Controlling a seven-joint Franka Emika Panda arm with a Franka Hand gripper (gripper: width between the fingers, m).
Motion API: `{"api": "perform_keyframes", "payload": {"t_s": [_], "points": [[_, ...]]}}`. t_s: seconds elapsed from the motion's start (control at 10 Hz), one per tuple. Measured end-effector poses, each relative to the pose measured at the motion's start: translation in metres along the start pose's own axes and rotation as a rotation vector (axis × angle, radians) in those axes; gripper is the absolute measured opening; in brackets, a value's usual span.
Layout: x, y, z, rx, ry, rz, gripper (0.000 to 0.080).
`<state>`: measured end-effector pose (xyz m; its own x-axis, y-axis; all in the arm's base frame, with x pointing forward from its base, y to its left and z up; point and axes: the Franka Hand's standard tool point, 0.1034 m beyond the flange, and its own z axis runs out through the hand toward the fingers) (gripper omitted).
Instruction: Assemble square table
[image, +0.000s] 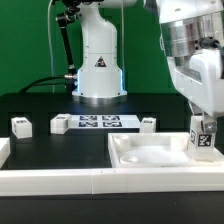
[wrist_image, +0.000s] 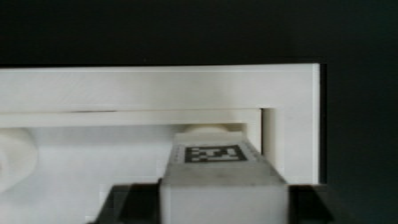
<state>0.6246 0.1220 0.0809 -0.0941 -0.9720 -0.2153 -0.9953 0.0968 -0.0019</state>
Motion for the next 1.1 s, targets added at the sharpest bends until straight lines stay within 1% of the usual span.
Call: {"api": "perform_keyframes", "payload": {"t_s": [0.1, 0.2, 0.3, 0.4, 0.5, 0.6, 0.7, 1.0, 1.1], "points": [[0.0, 0.0, 0.0, 0.0, 0.0, -0.01, 0.0291], [0.0001, 0.0002, 0.0, -0.001, 0.0, -0.041, 0.0379], [0.0011, 0.0004, -0.0004, -0.007, 0.0, -0.119, 0.0379], [0.0005, 0.0004, -0.0009, -0.015, -0.001, -0.186, 0.0568], [0.0003, -0.0003, -0.001, -0.014, -0.002, -0.27, 0.0624], [0.0005, 0.0, -0.0007, -0.014, -0.002, -0.345, 0.0624], [0.0005, 0.0, -0.0007, -0.014, -0.003, -0.406, 0.0645], [0.0006, 0.0001, -0.0008, -0.016, -0.002, -0.638, 0.0649], [0.0009, 0.0026, -0.0008, -0.038, 0.022, -0.799, 0.0649]]}}
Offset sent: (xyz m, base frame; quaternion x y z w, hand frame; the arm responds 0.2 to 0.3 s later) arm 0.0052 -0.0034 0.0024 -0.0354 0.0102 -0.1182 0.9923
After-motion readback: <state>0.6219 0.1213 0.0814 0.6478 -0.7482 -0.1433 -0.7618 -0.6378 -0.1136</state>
